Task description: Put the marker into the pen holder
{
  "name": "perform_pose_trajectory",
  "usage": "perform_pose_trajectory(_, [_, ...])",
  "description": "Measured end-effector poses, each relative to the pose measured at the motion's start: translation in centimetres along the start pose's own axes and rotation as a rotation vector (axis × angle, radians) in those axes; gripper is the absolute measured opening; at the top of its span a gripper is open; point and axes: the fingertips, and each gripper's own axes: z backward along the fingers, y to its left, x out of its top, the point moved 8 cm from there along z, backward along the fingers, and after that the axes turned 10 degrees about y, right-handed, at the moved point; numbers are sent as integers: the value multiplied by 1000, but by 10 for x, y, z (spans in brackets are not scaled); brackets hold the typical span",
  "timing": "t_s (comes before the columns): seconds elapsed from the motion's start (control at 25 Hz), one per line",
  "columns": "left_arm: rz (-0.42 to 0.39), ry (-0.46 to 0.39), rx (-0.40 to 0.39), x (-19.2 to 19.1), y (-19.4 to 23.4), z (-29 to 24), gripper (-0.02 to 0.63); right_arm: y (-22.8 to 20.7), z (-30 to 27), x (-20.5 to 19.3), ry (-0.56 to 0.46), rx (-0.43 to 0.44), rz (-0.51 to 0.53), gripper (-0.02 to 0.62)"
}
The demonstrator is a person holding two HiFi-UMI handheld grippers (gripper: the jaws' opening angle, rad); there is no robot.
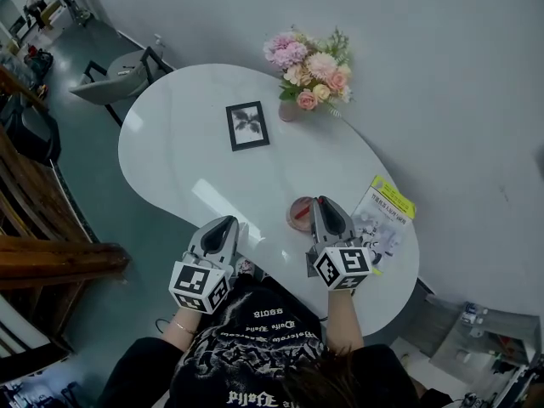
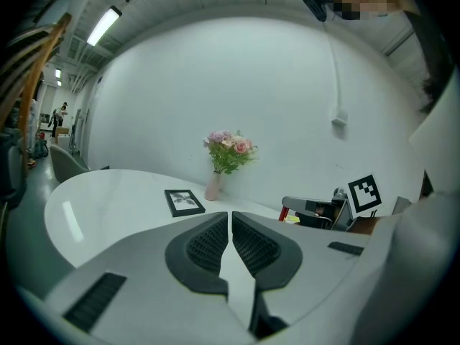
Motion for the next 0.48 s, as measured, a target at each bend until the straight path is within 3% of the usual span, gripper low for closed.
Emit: perform_pose_trajectory(0.48, [-10,19,7,-3,2,-3,35,-4,-7,-12,31,-19,-10,72])
